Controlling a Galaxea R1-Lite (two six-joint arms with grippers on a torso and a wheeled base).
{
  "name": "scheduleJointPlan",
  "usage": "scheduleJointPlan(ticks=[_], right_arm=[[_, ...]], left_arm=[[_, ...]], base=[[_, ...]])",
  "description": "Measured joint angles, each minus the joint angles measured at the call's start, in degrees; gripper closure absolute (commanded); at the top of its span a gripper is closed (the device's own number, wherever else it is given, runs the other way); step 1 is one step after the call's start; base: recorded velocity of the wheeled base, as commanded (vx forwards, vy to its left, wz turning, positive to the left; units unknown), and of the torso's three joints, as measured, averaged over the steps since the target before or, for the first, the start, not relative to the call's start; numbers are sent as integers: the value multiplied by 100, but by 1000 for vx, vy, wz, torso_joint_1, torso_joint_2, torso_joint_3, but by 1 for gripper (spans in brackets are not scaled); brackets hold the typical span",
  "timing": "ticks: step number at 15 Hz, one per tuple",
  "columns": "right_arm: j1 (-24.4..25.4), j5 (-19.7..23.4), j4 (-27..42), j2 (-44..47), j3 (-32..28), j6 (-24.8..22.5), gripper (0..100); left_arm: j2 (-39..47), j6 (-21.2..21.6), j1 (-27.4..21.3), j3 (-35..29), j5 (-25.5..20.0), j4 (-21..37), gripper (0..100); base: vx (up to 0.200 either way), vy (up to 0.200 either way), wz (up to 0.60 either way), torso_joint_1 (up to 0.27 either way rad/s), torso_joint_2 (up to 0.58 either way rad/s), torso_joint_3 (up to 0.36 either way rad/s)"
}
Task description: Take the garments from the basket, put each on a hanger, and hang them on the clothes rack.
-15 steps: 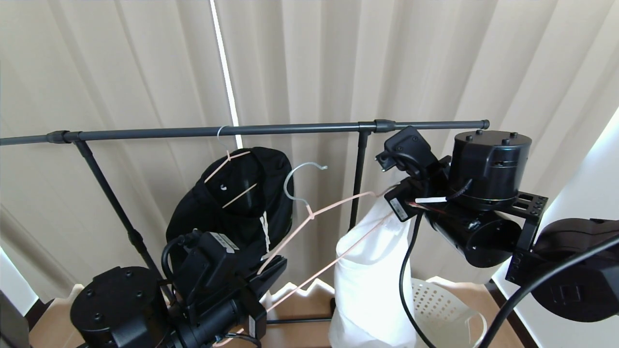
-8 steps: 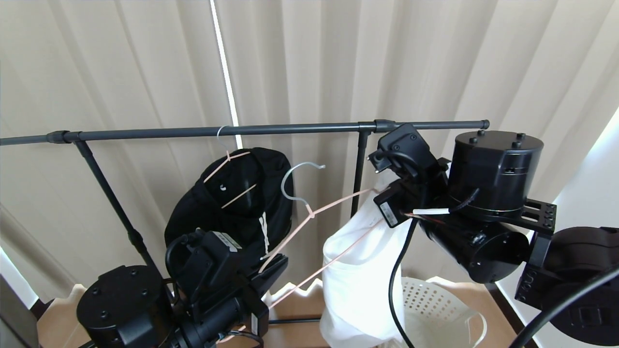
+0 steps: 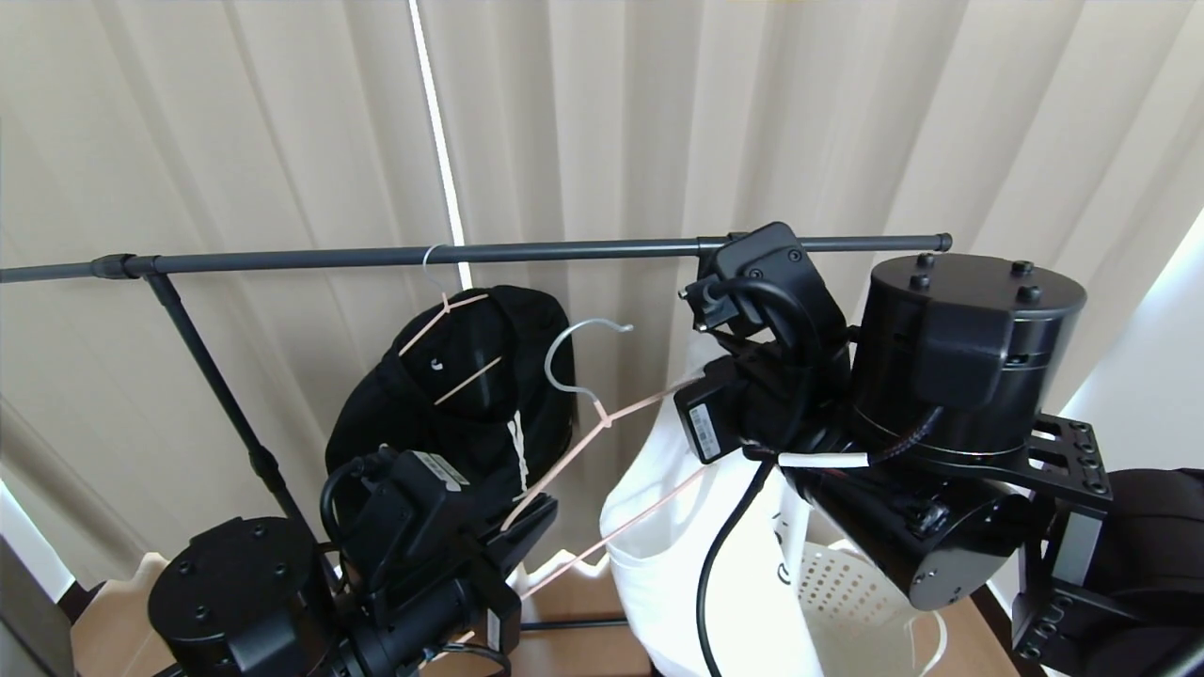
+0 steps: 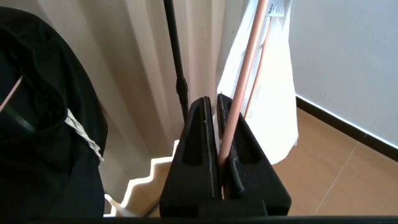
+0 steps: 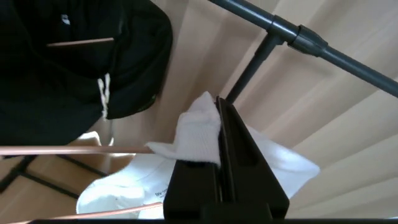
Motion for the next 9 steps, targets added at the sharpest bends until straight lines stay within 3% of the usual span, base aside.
scheduleJointPlan(ticks=[9], right_arm=[[739, 2, 15, 99, -144, 529, 100]], left_arm=[[2, 29, 0, 0, 28, 10, 100]], base=[[0, 0, 0, 0, 0, 0]])
